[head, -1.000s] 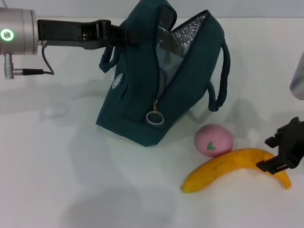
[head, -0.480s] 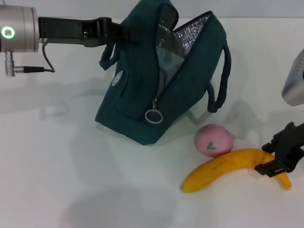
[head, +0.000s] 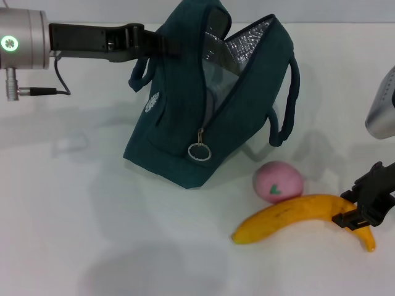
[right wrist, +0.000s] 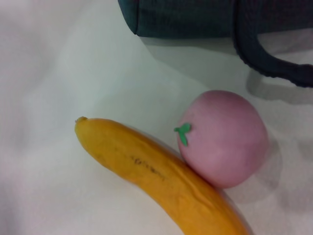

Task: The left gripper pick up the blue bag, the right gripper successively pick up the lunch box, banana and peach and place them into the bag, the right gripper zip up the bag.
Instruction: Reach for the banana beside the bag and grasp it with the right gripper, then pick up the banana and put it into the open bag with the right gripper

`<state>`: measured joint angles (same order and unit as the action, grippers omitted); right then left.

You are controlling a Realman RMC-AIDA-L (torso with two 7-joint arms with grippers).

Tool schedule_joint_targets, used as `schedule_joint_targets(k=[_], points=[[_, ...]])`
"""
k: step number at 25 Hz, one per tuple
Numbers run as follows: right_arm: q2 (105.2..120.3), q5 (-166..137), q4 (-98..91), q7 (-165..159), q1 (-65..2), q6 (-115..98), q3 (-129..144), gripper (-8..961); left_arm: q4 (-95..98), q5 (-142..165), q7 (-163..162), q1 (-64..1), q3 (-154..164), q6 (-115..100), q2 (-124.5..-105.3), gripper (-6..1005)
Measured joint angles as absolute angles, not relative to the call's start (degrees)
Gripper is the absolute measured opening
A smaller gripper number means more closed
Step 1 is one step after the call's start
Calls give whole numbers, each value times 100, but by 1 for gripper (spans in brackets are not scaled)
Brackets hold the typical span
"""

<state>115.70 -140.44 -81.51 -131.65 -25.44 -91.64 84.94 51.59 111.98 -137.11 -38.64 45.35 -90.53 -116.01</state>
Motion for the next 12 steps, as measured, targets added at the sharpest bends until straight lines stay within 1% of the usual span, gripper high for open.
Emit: schedule_joint_targets(k=[12], points=[[11548,-14045,-8113,-13180,-2508,-9205,8279,453,5159,11196,-13711,-3864,4535,-9077,-11601,53]])
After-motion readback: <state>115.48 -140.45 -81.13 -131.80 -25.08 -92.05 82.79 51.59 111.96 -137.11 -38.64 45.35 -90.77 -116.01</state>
